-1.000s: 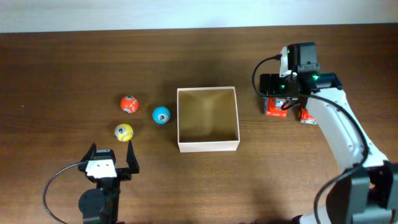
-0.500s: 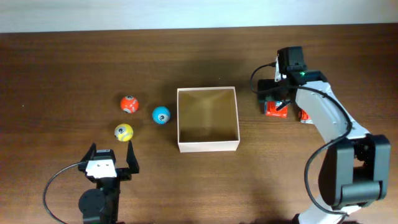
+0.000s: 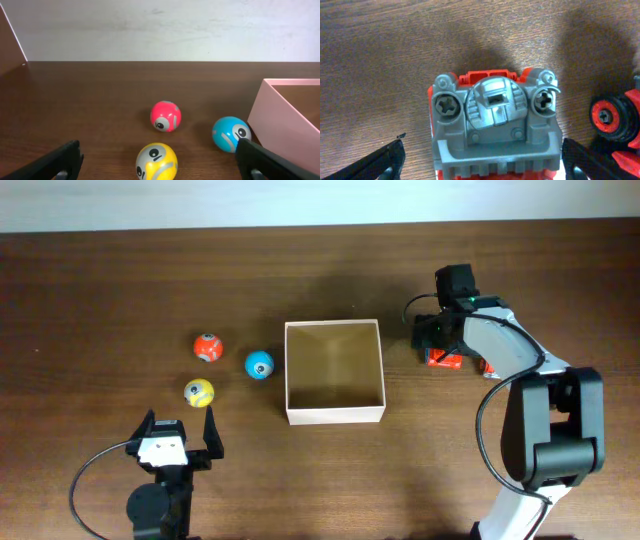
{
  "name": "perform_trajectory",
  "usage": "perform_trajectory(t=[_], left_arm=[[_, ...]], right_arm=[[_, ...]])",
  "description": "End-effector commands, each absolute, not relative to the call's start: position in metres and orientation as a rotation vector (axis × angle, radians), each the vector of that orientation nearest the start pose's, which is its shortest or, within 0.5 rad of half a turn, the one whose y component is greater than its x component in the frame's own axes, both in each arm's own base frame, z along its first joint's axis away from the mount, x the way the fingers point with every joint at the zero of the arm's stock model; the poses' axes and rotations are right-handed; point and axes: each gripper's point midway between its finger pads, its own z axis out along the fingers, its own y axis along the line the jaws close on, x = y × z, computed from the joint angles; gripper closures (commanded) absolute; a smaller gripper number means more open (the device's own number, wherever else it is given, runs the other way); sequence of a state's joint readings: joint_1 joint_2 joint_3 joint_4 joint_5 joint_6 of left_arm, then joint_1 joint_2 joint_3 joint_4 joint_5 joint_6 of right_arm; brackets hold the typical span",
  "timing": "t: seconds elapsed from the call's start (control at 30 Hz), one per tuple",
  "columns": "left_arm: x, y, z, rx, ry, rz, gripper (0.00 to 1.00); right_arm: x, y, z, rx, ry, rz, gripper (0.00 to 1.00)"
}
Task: Pack container
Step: 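Move the right gripper over the left red fire truck, then lower the right gripper and grasp the left red fire truck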
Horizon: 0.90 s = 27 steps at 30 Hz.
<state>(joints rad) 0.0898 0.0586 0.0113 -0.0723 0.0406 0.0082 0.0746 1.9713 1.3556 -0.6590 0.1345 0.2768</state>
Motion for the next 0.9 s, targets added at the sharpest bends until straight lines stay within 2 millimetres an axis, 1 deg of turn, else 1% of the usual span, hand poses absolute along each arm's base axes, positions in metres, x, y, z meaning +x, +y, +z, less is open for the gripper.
perform_trajectory(t=[0.0,0.13,0.23,0.33,0.5,0.53,0.57,0.6,0.63,0.67,0.73,0.8,0.83,0.87], left_arm=[[0.247,0.015,0.146,-0.023,1.694,0.054,0.01],[0.247,0.015,0.146,-0.023,1.695,0.054,0.01],[0.247,0.015,0.146,-0.023,1.695,0.054,0.01],[0.247,0.015,0.146,-0.023,1.695,0.054,0.01],[0.247,0.015,0.146,-0.023,1.695,0.054,0.01],[0.247,0.015,0.146,-0.023,1.695,0.054,0.01],[0.247,0.015,0.146,-0.023,1.694,0.054,0.01],[0.247,0.015,0.146,-0.023,1.695,0.054,0.01],[0.247,0.015,0.146,-0.023,1.695,0.054,0.01],[0.247,0.015,0.146,-0.023,1.695,0.054,0.01],[0.247,0.015,0.146,-0.023,1.695,0.054,0.01],[0.247,0.015,0.146,-0.023,1.695,0.054,0.01],[0.247,0.015,0.146,-0.023,1.695,0.054,0.01],[0.247,0.015,0.146,-0.023,1.695,0.054,0.01]], right_arm=[[0.43,0.003,0.026,0.343,2.807,-0.142,0.15],[0.43,0.003,0.026,0.342,2.807,-0.143,0.29],[0.43,0.003,0.026,0.342,2.807,-0.143,0.34],[0.43,0.001,0.026,0.339,2.804,-0.165,0.35],[0.43,0.001,0.026,0.139,2.828,-0.196,0.35],[0.43,0.001,0.026,0.106,2.831,-0.201,0.34],[0.43,0.001,0.026,0.082,2.832,-0.205,0.28],[0.431,-0.003,0.026,0.093,2.828,-0.206,0.09],[0.432,-0.007,0.027,0.107,2.825,-0.207,0.05],[0.432,-0.009,0.026,0.09,2.827,-0.188,0.05],[0.437,-0.004,0.026,0.03,2.821,-0.061,0.05],[0.443,0.004,0.028,-0.064,2.795,0.032,0.05],[0.444,0.006,0.029,-0.08,2.791,0.046,0.05],[0.444,0.012,0.029,-0.127,2.783,0.083,0.05]])
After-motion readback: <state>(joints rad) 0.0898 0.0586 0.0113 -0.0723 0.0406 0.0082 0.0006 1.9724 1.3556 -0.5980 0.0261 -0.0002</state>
